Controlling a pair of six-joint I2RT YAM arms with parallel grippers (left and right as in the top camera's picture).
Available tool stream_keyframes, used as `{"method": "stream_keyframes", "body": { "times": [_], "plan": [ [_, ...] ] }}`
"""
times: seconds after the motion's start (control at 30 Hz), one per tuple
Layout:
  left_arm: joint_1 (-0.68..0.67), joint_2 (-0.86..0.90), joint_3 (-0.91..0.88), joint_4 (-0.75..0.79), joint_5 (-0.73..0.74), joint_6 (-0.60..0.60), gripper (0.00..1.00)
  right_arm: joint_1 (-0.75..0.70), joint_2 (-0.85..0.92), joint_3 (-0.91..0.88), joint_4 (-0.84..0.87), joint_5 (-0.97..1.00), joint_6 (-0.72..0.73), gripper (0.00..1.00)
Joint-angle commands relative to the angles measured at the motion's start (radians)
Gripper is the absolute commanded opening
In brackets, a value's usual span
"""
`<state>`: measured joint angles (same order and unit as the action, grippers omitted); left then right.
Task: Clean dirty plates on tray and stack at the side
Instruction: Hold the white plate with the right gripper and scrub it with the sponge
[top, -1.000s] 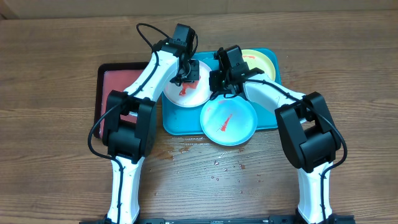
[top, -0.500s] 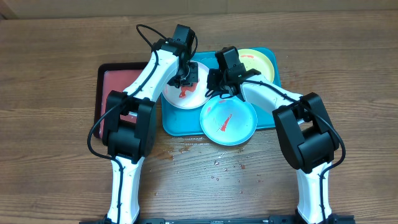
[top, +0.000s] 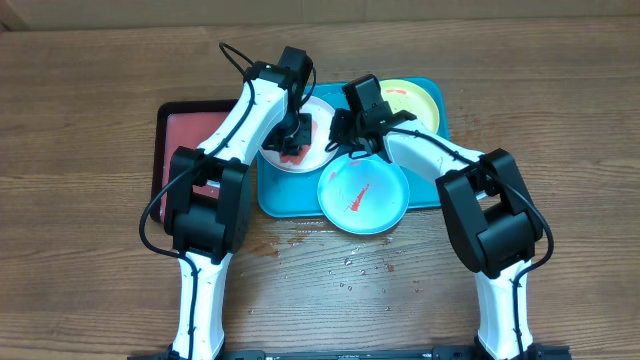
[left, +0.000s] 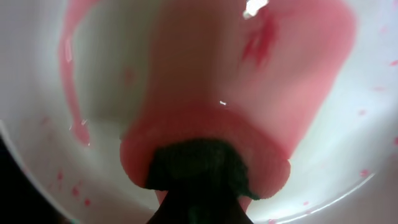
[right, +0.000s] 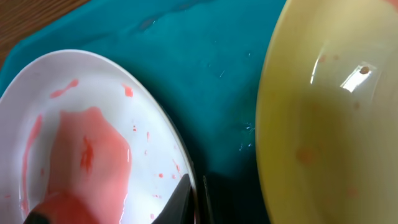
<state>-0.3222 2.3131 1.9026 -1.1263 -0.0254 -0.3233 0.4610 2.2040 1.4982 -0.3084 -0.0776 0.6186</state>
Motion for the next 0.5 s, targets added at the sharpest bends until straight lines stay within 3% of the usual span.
{"method": "stream_keyframes", "body": {
  "times": [0.0, 0.27, 0.47],
  "plan": [
    [-0.006, -0.006, -0.009, -0.035, -0.107, -0.014, 0.04, 0.006, 0.015, 0.051, 0.013, 0.013, 0.048, 0.04],
    [-0.005, -0.006, -0.009, 0.101, -0.102, -0.013, 0.04, 0.006, 0.015, 0.053, -0.018, 0.012, 0.039, 0.04],
    [-0.006, 0.003, -0.009, 0.255, 0.020, 0.021, 0.04, 0.006, 0.015, 0.053, -0.032, 0.008, 0.001, 0.04]
  ]
}}
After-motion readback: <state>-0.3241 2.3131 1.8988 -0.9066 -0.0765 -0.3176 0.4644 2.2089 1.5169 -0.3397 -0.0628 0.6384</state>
